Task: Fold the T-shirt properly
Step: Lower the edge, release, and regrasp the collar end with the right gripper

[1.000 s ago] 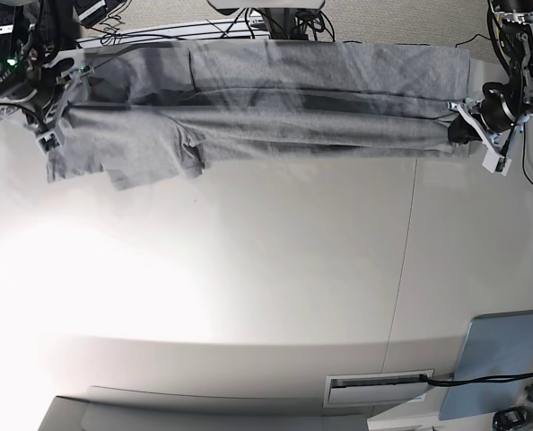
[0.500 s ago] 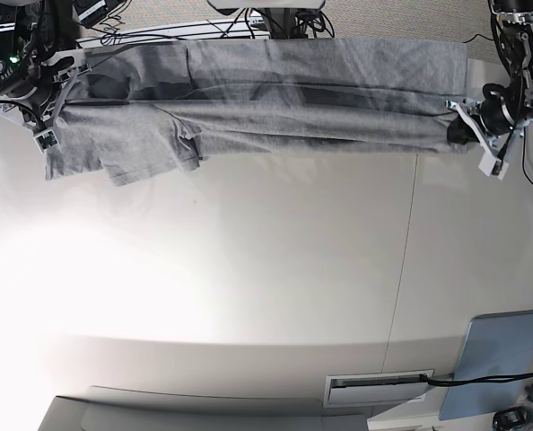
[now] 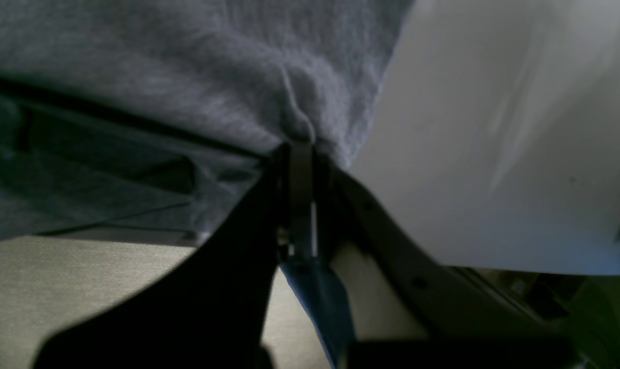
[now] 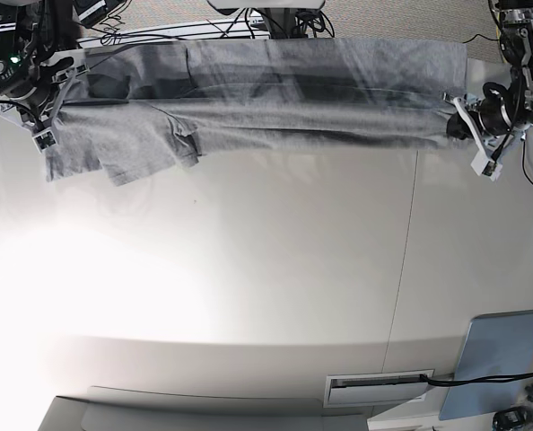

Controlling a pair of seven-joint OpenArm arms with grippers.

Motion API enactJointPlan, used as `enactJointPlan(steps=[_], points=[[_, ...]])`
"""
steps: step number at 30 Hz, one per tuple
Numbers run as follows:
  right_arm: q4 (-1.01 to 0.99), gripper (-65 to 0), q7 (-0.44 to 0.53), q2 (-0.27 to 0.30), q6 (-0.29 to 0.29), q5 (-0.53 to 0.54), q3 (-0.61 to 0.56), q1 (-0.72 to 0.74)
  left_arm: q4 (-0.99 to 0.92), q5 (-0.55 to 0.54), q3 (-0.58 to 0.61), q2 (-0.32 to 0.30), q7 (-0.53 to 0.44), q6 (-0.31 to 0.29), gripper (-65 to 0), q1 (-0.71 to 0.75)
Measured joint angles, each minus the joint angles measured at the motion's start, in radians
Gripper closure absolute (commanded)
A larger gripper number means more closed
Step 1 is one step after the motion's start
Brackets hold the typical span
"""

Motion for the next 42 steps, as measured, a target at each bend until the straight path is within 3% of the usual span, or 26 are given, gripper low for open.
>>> enactJointPlan(steps=[9,11,15,18,20,21,27,32,35,41,42], points=[[0.0,0.0,-0.002,0.0,0.0,0.018,0.0,0.0,0.0,0.072,0.0,0.001,-0.042,0.0,0.0,0.054],[0.0,0.0,-0.002,0.0,0.025,0.026,0.0,0.0,0.0,0.074,0.0,0.0,-0.056,0.0,-0.3,0.054],[0.0,-0.6,-0.002,0.0,0.077,0.026,0.0,0.0,0.0,0.088,0.0,0.0,-0.07,0.001,-22.3,0.054],[0.0,-20.2,-0.002,0.0,0.107,0.014,0.0,0.0,0.0,0.094,0.0,-0.003,-0.068,0.001,-32.1,0.054],[0.0,-30.2,-0.004,0.002,0.116,0.007,0.0,0.0,0.0,0.094,0.0,-0.003,-0.068,0.001,-32.7,0.054],[0.0,-32.3,-0.006,0.003,0.118,0.008,0.0,0.0,0.0,0.094,0.0,-0.003,-0.068,0.001,-32.7,0.054],[0.0,-32.3,0.016,0.005,0.113,0.068,0.001,0.013,0.0,0.094,0.0,-0.003,-0.077,0.001,-32.7,0.055],[-0.002,-32.3,0.116,-0.004,0.042,0.106,0.003,0.117,0.0,0.094,0.0,-0.003,-0.098,0.001,-32.6,0.054],[-0.051,-32.3,0.117,-0.042,0.04,0.113,0.004,0.201,0.0,0.072,0.0,-0.003,-0.099,0.001,-32.6,0.054],[-0.244,-32.3,0.097,-0.182,0.018,0.143,0.004,0.363,0.0,-0.013,-0.001,-0.005,-0.111,-0.001,-32.6,0.054],[-0.268,-32.2,0.092,-0.199,0.019,0.145,0.003,0.386,0.0,-0.021,-0.001,-0.005,-0.11,-0.035,-32.6,0.054]])
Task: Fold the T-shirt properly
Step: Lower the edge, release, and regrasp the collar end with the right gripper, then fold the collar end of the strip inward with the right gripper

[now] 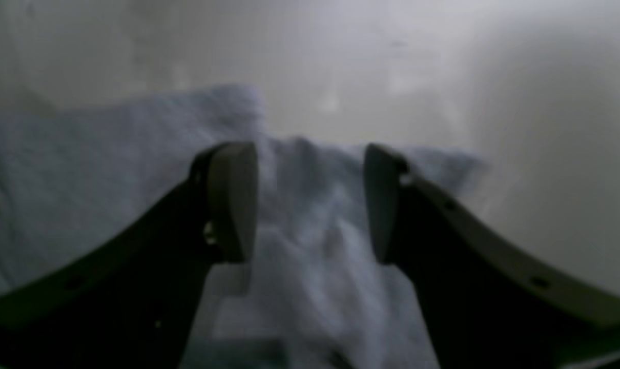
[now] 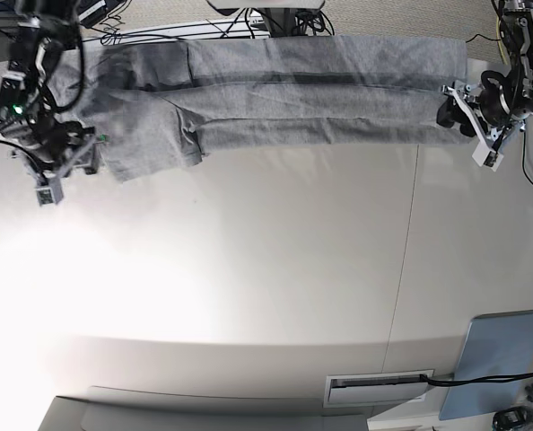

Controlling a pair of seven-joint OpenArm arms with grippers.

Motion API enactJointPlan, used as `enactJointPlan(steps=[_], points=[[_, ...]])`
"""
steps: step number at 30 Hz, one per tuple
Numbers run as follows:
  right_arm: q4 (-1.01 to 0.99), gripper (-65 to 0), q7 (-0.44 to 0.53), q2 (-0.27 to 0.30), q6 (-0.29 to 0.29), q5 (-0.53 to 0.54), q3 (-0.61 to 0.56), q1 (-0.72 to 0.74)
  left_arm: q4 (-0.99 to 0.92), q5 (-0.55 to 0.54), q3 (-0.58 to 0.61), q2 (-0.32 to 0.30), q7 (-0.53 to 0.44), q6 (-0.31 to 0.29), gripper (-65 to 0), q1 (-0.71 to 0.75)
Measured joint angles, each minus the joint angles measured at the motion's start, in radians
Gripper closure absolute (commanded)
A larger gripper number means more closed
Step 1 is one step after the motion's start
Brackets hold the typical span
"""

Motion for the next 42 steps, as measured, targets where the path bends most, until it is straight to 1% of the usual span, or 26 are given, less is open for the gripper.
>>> enactJointPlan(steps=[1,3,5,6,8,9,11,13,16,18,22,25,28,31,33,35,38,42], points=[[-0.021,-32.2,-0.008,-0.013,0.0,0.002,-0.003,0.021,0.0,-0.017,0.0,0.0,0.0,-0.014,-32.6,0.0],[-0.066,-32.2,-0.011,-0.025,0.0,-0.009,-0.021,0.058,0.0,-0.037,0.0,0.001,0.0,-0.019,-32.6,0.0],[-0.112,-32.2,-0.014,-0.025,-0.001,-0.017,-0.055,0.082,0.0,-0.039,0.0,0.0,0.001,-0.022,-32.6,0.0],[-0.134,-32.2,-0.015,-0.024,-0.003,-0.042,-0.078,0.091,0.0,-0.039,0.0,0.001,0.001,-0.022,-32.6,0.0],[-0.174,-32.2,-0.015,-0.026,-0.031,-0.09,-0.127,0.106,0.0,-0.039,0.0,0.0,0.001,-0.022,-32.6,0.0],[-0.193,-32.2,-0.018,-0.026,-0.035,-0.107,-0.15,0.115,0.0,-0.039,0.0,0.0,0.001,-0.022,-32.6,0.0],[-0.218,-30.9,-0.009,-0.023,-0.045,-0.116,-0.188,0.134,0.0,-0.039,0.0,0.001,0.001,-0.022,-32.6,0.0],[-0.225,-24.2,-0.01,-0.02,-0.046,-0.118,-0.225,0.146,0.0,-0.039,0.0,0.0,0.001,-0.022,-32.6,0.0],[-0.216,-12.7,-0.002,-0.021,-0.006,-0.155,-0.264,0.15,0.0,-0.039,0.0,0.0,0.001,-0.022,-32.6,0.001],[-0.201,-8.3,-0.01,-0.024,-0.001,-0.182,-0.273,0.149,0.0,-0.038,0.0,0.0,0.001,-0.022,-32.6,0.0],[-0.141,0.0,-0.069,-0.02,-0.004,-0.226,-0.273,0.14,0.0,-0.039,0.0,0.0,0.0,-0.022,-32.6,0.0],[-0.054,0.0,-0.091,-0.021,-0.004,-0.225,-0.27,0.137,0.0,-0.039,0.0,0.0,-0.03,-0.022,-32.6,0.0],[0.084,0.0,-0.087,-0.019,0.023,-0.224,-0.27,0.109,0.0,-0.039,0.0,0.001,-0.03,-0.022,-32.6,0.001],[0.225,0.0,-0.101,-0.018,0.043,-0.223,-0.27,0.04,0.0,-0.039,0.0,0.001,-0.029,-0.039,-32.6,0.001],[0.301,0.0,-0.107,-0.018,0.042,-0.215,-0.27,-0.015,0.0,-0.044,0.0,0.001,-0.03,-0.042,-32.6,0.001],[0.357,0.0,-0.106,-0.018,0.047,-0.179,-0.269,-0.075,0.0,-0.058,0.0,0.001,-0.029,-0.042,-32.6,0.002],[0.42,0.0,-0.108,-0.018,0.102,-0.087,-0.271,-0.166,0.0,-0.08,-0.001,0.001,-0.03,-0.044,-32.6,0.001],[0.46,0.0,-0.109,-0.017,0.175,0.009,-0.27,-0.269,0.0,-0.084,-0.001,0.001,-0.029,-0.044,-32.6,0.001]])
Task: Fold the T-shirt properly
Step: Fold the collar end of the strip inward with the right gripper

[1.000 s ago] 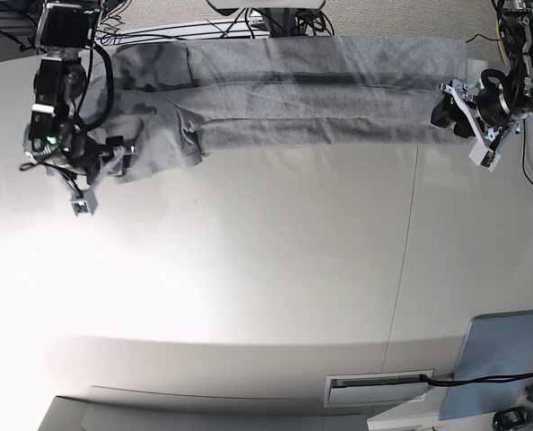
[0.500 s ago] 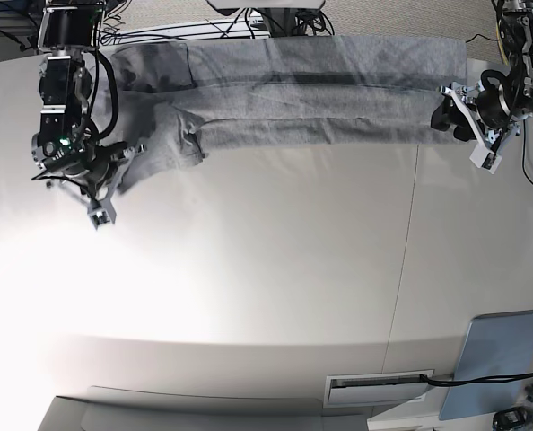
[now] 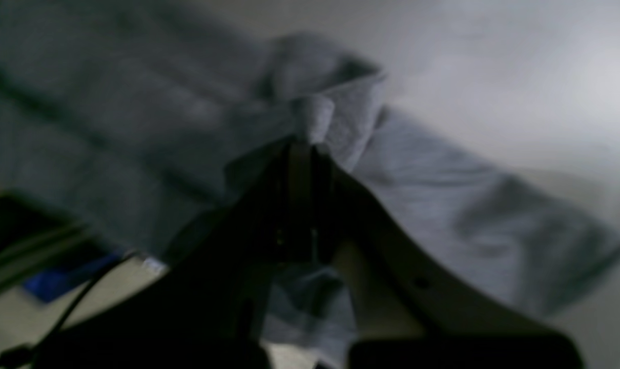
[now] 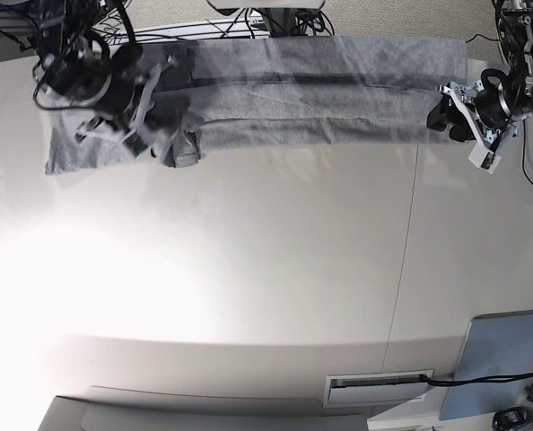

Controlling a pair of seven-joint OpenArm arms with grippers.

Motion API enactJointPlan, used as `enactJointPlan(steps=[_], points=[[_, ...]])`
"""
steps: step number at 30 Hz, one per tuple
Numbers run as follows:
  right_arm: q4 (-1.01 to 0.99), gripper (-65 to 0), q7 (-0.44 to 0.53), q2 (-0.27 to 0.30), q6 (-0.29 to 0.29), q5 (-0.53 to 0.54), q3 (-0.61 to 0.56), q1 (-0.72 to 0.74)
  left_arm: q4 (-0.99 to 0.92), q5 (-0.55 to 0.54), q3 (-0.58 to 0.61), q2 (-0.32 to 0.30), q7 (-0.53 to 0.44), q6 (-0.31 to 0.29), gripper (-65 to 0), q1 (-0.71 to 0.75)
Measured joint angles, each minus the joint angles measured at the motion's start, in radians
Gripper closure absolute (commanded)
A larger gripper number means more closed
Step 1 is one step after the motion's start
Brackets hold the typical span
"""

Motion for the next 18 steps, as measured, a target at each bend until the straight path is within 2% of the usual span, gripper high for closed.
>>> enactJointPlan(steps=[3,12,18], points=[[0.0,0.0,0.0,-0.001,0.049,0.054,0.0,-0.058,0.0,0.0,0.0,0.0,0.0,0.0,-32.6,0.0],[0.0,0.0,-0.003,-0.001,0.048,0.06,0.0,-0.13,0.0,0.0,0.0,0.0,0.0,0.0,-32.6,0.0],[0.0,0.0,-0.023,-0.001,0.048,0.105,0.0,-0.151,0.0,0.0,0.0,0.0,0.0,0.0,-32.6,0.0]])
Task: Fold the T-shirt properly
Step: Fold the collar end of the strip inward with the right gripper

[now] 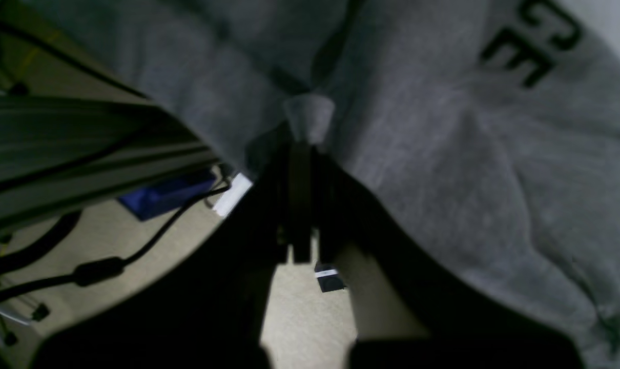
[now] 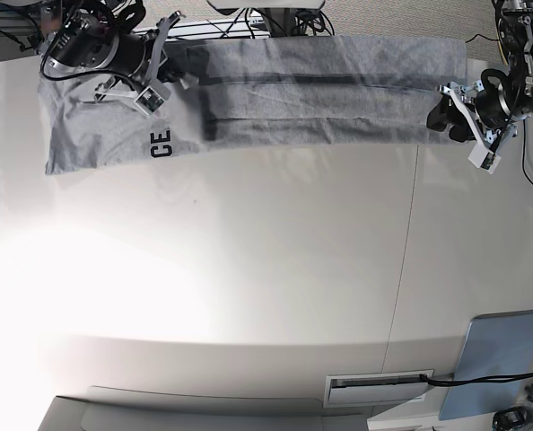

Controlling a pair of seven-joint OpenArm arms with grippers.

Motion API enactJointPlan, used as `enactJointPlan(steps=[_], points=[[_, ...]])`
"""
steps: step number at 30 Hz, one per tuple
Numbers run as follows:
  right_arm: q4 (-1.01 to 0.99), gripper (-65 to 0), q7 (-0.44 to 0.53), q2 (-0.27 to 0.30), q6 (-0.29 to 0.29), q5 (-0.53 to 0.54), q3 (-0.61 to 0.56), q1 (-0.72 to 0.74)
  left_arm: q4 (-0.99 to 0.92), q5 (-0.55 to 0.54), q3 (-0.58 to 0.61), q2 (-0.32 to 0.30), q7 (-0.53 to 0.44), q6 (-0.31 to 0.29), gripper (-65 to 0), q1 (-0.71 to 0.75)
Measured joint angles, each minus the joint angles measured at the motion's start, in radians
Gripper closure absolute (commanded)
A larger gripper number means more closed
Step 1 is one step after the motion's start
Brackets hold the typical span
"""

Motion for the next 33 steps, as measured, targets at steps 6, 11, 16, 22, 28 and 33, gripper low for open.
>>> enactJointPlan(steps=[6,11,16,22,28,33], points=[[0.0,-2.1,0.0,0.0,0.082,0.002,0.0,0.0,0.0,0.0,0.0,0.0,0.0,0.0,-32.6,0.0],[0.0,-25.0,0.002,0.0,0.082,0.0,0.0,0.0,0.0,0.0,0.0,0.0,0.0,0.0,-32.6,0.0],[0.0,-26.2,0.004,0.0,0.082,0.0,0.0,0.0,0.0,0.0,0.0,0.0,0.0,0.0,-32.6,0.0],[0.0,-26.2,0.004,0.0,0.082,0.0,0.0,0.061,0.0,0.037,0.0,0.0,0.0,0.008,-32.7,0.0],[0.0,-26.2,0.007,0.0,0.082,-0.049,0.001,0.137,0.0,0.091,0.0,0.009,-0.014,0.083,-32.7,0.003],[0.0,-26.2,0.008,0.0,0.082,-0.089,0.001,0.142,0.0,0.172,0.0,0.019,-0.08,0.134,-32.7,0.049]])
